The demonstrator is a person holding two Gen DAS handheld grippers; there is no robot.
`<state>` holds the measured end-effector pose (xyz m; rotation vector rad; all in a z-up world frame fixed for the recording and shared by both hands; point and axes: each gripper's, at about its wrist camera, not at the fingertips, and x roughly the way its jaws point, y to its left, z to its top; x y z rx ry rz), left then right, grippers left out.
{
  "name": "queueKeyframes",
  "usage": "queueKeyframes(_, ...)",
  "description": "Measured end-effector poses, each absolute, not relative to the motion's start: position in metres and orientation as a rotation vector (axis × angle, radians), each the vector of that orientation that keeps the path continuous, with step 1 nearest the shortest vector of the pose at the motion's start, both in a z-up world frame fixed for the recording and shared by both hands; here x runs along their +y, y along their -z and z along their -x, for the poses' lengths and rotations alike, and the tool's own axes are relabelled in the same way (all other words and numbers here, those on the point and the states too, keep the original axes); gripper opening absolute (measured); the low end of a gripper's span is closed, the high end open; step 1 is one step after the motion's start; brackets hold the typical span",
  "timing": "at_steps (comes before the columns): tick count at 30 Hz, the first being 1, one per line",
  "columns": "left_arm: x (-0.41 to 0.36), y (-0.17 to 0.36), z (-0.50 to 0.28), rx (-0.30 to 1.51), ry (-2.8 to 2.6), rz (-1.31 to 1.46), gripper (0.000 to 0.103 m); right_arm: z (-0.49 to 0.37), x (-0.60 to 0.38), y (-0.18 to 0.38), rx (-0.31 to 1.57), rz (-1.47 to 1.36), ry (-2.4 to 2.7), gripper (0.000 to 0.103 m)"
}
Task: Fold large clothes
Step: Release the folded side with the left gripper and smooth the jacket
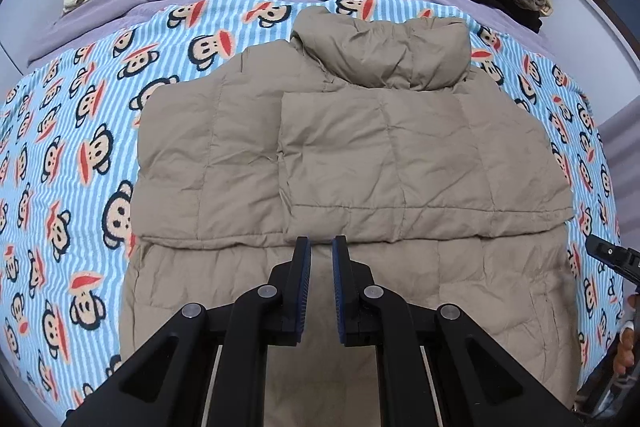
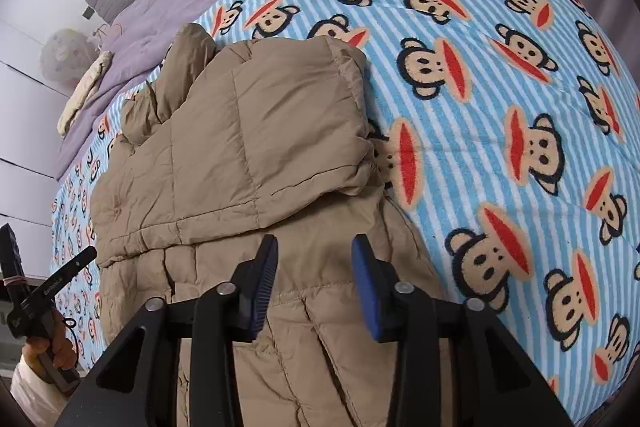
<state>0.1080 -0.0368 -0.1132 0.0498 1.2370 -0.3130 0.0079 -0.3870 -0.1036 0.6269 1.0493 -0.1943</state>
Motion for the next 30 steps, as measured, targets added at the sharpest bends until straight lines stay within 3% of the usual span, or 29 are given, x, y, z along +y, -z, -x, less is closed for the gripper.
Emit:
queueKeyframes(4, -0.034, 0.11, -0.092, 1.257, 0.294, -0.041, 0.015, -0.002, -0.378, 0.099, 1.06, -0.631, 0.166, 0.047)
queueKeyframes(5, -0.034, 0.11, -0.088, 1.268, 0.286, -0.047, 0.054, -0.001, -0.377, 0.099, 1.063, -0.63, 0.162, 0.047)
queueKeyframes(6, -0.034, 0.11, -0.084, 1.273, 0.269, -0.053, 0.084, 0.0, -0.375, 0.098, 1.065, -0.627, 0.157, 0.049)
queueKeyframes(7, -0.033, 0.106, -0.079, 1.252, 0.25, -0.055, 0.102, 0.002, -0.373, 0.097, 1.066, -0.625, 0.153, 0.052)
queueKeyframes(14, -0.032, 0.096, -0.056, 1.267, 0.227, -0.049, 0.102, 0.01, -0.365, 0.088, 1.076, -0.615, 0.125, 0.061)
queueKeyframes(17, -0.031, 0.089, -0.047, 1.261, 0.234, -0.013, 0.102, 0.014, -0.359, 0.08, 1.062, -0.59, 0.1, 0.083)
queueKeyframes(19, -0.031, 0.085, -0.042, 1.256, 0.226, -0.015, 0.102, 0.017, -0.352, 0.071, 1.043, -0.534, 0.109, 0.086)
queueKeyframes(22, -0.031, 0.08, -0.034, 1.247, 0.202, -0.027, 0.102, 0.02, -0.345, 0.064, 1.021, -0.485, 0.111, 0.103)
queueKeyframes(30, -0.01, 0.071, -0.009, 1.249, 0.095, -0.02, 0.102, 0.02, -0.328, 0.09, 1.113, -0.56, 0.001, 0.103)
